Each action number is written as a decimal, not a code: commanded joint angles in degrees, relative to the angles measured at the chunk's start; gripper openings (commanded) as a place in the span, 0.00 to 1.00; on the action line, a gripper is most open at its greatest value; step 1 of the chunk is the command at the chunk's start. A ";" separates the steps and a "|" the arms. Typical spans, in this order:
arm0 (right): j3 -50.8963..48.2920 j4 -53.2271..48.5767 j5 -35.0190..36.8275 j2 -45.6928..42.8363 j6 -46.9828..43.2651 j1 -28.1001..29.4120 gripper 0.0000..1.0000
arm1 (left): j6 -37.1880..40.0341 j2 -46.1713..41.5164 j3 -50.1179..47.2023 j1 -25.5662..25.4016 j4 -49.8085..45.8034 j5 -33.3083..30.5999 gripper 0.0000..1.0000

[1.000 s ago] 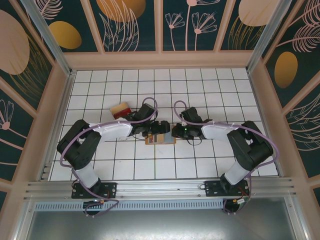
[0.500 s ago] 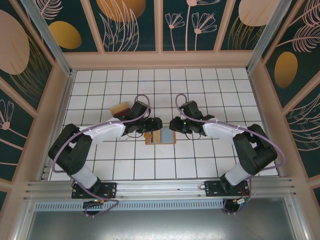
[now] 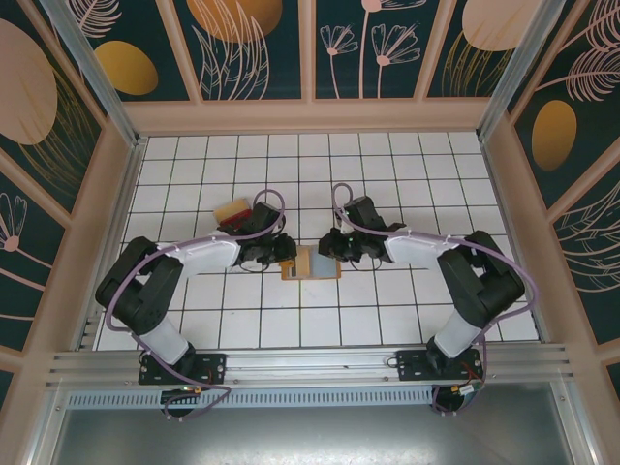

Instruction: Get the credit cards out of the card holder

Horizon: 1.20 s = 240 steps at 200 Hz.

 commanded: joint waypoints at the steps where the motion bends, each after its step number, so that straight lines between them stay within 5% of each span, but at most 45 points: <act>1: 2.39 1.97 -2.69 1.71 0.77 0.77 0.17 | -0.23 1.32 -1.02 -0.19 1.14 0.49 0.25; 240: 4.53 3.73 -6.96 9.88 0.50 1.02 0.16 | -2.61 4.21 -1.17 -0.20 4.94 5.47 0.19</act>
